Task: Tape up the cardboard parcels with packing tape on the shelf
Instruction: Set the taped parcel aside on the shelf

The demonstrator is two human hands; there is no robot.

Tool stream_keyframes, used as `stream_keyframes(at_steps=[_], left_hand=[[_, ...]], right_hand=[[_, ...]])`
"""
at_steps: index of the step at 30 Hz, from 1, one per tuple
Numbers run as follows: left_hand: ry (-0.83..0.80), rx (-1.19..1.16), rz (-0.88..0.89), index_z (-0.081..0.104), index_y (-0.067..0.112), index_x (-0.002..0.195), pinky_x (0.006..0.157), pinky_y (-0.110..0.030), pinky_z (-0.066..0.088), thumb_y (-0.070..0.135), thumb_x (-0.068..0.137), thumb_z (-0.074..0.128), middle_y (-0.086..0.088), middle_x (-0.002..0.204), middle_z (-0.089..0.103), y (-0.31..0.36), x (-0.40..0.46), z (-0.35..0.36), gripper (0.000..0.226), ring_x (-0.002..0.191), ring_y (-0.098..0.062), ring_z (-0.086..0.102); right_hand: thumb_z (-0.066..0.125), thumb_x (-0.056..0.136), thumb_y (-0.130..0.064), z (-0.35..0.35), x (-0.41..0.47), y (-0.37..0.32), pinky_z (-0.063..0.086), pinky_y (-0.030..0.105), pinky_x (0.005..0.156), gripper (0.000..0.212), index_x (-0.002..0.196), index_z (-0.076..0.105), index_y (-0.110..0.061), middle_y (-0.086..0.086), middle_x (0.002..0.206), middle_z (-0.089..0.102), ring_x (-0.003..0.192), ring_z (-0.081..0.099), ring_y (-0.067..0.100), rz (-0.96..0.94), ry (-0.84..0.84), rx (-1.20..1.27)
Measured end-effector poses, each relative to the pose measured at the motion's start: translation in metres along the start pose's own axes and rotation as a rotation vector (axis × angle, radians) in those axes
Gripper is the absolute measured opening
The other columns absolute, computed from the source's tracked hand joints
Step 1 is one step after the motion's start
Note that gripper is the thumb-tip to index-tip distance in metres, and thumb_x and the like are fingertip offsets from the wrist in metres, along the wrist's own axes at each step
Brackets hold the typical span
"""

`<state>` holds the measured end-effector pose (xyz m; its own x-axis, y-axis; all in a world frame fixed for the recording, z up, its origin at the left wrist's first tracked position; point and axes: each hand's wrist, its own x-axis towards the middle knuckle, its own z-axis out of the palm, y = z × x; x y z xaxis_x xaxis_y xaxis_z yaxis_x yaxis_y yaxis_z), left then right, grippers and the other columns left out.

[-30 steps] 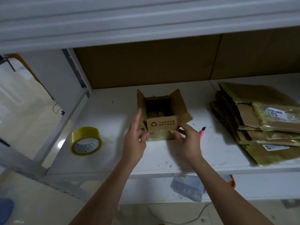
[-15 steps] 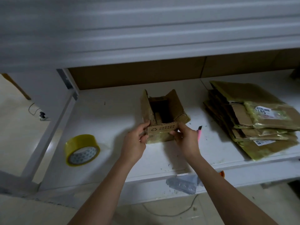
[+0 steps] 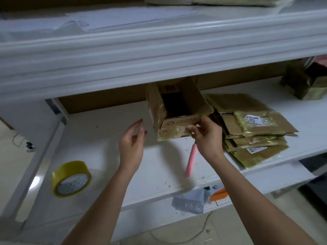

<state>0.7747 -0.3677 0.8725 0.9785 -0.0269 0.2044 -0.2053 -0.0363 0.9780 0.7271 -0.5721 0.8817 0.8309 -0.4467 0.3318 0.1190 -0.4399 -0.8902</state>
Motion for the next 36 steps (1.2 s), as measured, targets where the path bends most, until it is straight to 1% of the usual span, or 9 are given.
stream_keyframes(at_steps=[3,6,10,14,18,24,30,34,36], left_hand=[[-0.131,0.207,0.068,0.055,0.033,0.131,0.102,-0.018,0.042,0.022,0.101,0.051,0.007,0.136,0.056,0.003,0.002,0.035,0.032,0.125,-0.009,0.054],[-0.282,0.494,0.197,0.044,0.027,0.145,0.109,-0.016,0.024,0.03,0.101,0.05,0.002,0.155,0.036,0.011,0.0,0.081,0.044,0.144,-0.012,0.03],[-0.427,0.649,0.217,0.032,0.037,0.15,0.114,-0.028,0.024,0.043,0.1,0.046,0.004,0.164,0.012,0.023,-0.007,0.152,0.052,0.15,-0.015,0.013],[-0.419,0.741,0.3,0.039,0.025,0.148,0.12,-0.047,0.021,0.038,0.1,0.048,-0.01,0.162,0.02,0.034,-0.012,0.239,0.051,0.15,-0.025,0.013],[-0.418,0.824,0.253,0.033,0.032,0.15,0.115,-0.055,0.03,0.043,0.1,0.043,-0.009,0.16,0.023,0.046,-0.023,0.336,0.053,0.141,-0.037,0.034],[-0.577,0.984,0.287,0.027,0.029,0.153,0.123,-0.047,0.009,0.04,0.103,0.039,-0.005,0.164,0.01,0.051,-0.052,0.464,0.053,0.151,-0.028,0.01],[-0.685,1.16,0.328,0.024,0.026,0.154,0.121,-0.044,0.01,0.04,0.104,0.035,-0.009,0.163,0.01,0.043,-0.058,0.552,0.052,0.151,-0.027,0.005],[-0.739,1.192,0.313,0.024,0.023,0.154,0.121,-0.044,0.008,0.038,0.105,0.034,-0.011,0.164,0.008,0.035,-0.054,0.597,0.052,0.151,-0.029,0.005],[-0.757,1.21,0.308,0.023,0.023,0.154,0.121,-0.043,0.008,0.038,0.105,0.033,-0.01,0.164,0.007,0.032,-0.054,0.614,0.052,0.151,-0.03,0.005]], right_hand=[[0.063,0.091,0.001,-0.043,0.012,-0.002,0.052,0.02,0.065,0.01,0.086,0.059,-0.006,0.0,0.076,0.069,0.07,0.066,0.0,-0.043,0.087,0.026],[0.067,0.088,-0.002,-0.094,0.023,0.002,0.058,0.037,0.069,0.018,0.08,0.058,-0.016,0.0,0.076,0.07,0.074,0.069,0.011,-0.089,0.175,0.001],[0.068,0.089,-0.004,-0.166,0.036,0.022,0.059,0.044,0.073,0.037,0.075,0.054,-0.036,-0.009,0.076,0.069,0.076,0.07,0.013,-0.098,0.251,0.008],[0.066,0.088,-0.001,-0.245,0.054,0.058,0.059,0.048,0.076,0.043,0.075,0.058,-0.041,-0.013,0.073,0.069,0.077,0.07,0.015,-0.107,0.271,0.006],[0.065,0.088,0.003,-0.335,0.075,0.1,0.059,0.044,0.077,0.04,0.075,0.057,-0.034,-0.011,0.072,0.067,0.076,0.069,0.017,-0.117,0.297,-0.013],[0.065,0.089,0.002,-0.455,0.087,0.181,0.054,0.032,0.073,0.024,0.09,0.063,-0.023,-0.007,0.083,0.069,0.075,0.068,0.012,0.009,0.349,-0.058],[0.062,0.092,-0.002,-0.527,0.106,0.253,0.056,0.025,0.076,0.012,0.095,0.063,-0.013,-0.006,0.09,0.069,0.082,0.068,0.005,0.155,0.376,-0.123],[0.057,0.094,0.001,-0.55,0.123,0.286,0.052,0.011,0.07,0.017,0.099,0.062,-0.014,-0.006,0.091,0.068,0.082,0.067,0.004,0.224,0.4,-0.113],[0.055,0.094,0.001,-0.559,0.135,0.3,0.053,0.019,0.076,0.017,0.099,0.061,-0.014,-0.005,0.091,0.066,0.085,0.067,0.012,0.246,0.404,-0.124]])
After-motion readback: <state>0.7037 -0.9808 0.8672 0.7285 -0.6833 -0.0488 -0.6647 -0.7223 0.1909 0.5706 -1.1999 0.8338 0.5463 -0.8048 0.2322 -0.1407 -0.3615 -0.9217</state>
